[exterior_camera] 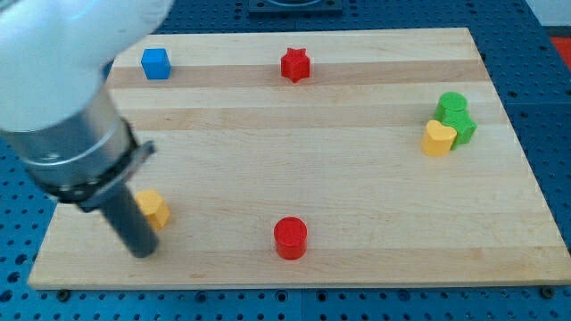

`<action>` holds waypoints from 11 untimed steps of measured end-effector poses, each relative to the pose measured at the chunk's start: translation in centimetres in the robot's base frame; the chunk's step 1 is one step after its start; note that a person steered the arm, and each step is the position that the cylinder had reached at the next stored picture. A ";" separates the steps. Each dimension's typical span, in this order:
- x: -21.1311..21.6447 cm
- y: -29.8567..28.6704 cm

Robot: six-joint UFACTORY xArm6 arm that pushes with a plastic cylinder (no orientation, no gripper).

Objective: Slightly push the blue triangle to the left of the board

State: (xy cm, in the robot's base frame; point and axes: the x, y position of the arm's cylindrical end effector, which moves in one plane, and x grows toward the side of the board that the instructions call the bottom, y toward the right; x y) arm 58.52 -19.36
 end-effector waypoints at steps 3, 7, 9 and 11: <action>-11.5 3.5; -13.6 -1.7; -4.8 1.0; -6.6 10.1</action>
